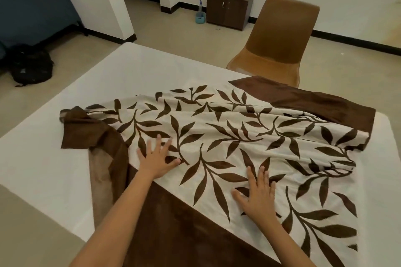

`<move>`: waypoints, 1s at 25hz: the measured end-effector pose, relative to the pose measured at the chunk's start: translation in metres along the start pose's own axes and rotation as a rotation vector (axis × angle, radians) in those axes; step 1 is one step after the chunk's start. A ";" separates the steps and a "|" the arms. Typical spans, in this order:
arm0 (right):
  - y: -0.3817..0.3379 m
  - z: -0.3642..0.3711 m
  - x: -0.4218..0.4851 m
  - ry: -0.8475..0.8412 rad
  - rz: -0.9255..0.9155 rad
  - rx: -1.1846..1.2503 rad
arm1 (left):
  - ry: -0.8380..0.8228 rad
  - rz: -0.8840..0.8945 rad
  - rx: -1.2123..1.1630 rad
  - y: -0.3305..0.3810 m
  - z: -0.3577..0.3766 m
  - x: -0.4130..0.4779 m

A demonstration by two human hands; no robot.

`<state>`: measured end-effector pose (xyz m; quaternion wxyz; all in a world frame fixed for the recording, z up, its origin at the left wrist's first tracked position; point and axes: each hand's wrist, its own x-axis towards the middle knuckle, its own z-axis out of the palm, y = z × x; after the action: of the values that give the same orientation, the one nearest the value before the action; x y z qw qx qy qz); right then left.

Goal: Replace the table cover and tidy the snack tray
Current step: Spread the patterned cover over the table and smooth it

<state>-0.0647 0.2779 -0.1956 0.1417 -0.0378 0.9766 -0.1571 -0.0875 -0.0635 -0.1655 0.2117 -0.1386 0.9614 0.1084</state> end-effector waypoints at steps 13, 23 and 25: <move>0.085 -0.043 -0.018 0.394 0.831 0.198 | 0.083 -0.021 -0.191 -0.031 0.017 0.003; 0.100 -0.088 -0.016 0.371 0.841 0.487 | 0.320 0.000 -0.309 0.046 -0.001 -0.010; 0.045 -0.095 -0.005 0.386 0.544 0.555 | 0.169 0.148 -0.642 0.087 -0.003 -0.024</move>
<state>-0.0888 0.3489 -0.1223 -0.0025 0.2907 0.8802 -0.3750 -0.0945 0.0230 -0.1390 0.0684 -0.1363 0.8999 0.4086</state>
